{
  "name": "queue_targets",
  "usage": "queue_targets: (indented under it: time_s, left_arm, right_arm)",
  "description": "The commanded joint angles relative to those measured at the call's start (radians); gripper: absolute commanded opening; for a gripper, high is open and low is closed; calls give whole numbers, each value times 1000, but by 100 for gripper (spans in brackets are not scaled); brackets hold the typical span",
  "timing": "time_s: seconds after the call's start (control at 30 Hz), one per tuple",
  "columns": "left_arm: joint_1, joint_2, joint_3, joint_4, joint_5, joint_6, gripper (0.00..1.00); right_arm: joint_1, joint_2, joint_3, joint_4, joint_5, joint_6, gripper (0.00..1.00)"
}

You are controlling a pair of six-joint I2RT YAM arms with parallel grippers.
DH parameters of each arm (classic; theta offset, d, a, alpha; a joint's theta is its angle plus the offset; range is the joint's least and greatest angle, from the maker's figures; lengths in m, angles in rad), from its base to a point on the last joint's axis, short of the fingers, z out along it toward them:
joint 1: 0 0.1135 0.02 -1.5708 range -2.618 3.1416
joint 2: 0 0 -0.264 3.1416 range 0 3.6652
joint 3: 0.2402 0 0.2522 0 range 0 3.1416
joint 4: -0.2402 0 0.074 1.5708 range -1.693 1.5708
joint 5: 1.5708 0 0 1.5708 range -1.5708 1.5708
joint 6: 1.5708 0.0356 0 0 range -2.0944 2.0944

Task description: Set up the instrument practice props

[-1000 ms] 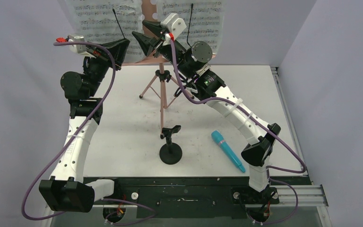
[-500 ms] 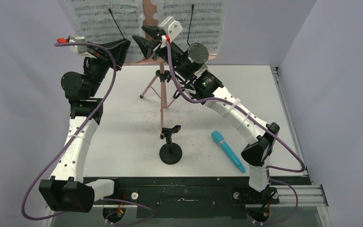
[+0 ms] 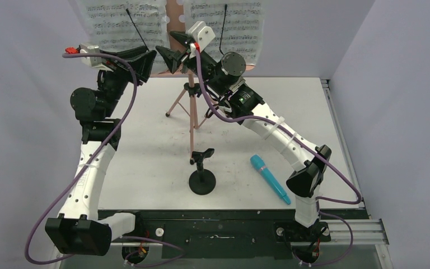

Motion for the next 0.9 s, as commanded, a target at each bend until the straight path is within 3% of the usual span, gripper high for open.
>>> queue_targets:
  time_s: [0.0,0.2,0.53,0.87]
  left_arm:
    - [-9,-61,5,17,-9,30,46]
    - [-13,-79,-5,0,-13,68,66]
    - [-21,-106,-52,80,17,83,90]
    - [-21,-126,-99,131,39,54,95]
  right_arm:
    - [9,-73,-17,41,16,-6,55]
    - [10,-92,-54,66,2,-6,67]
    - [10,-145,-152,136,-80,-26,87]
    - [10,-200,-241,183,-114,-36,94]
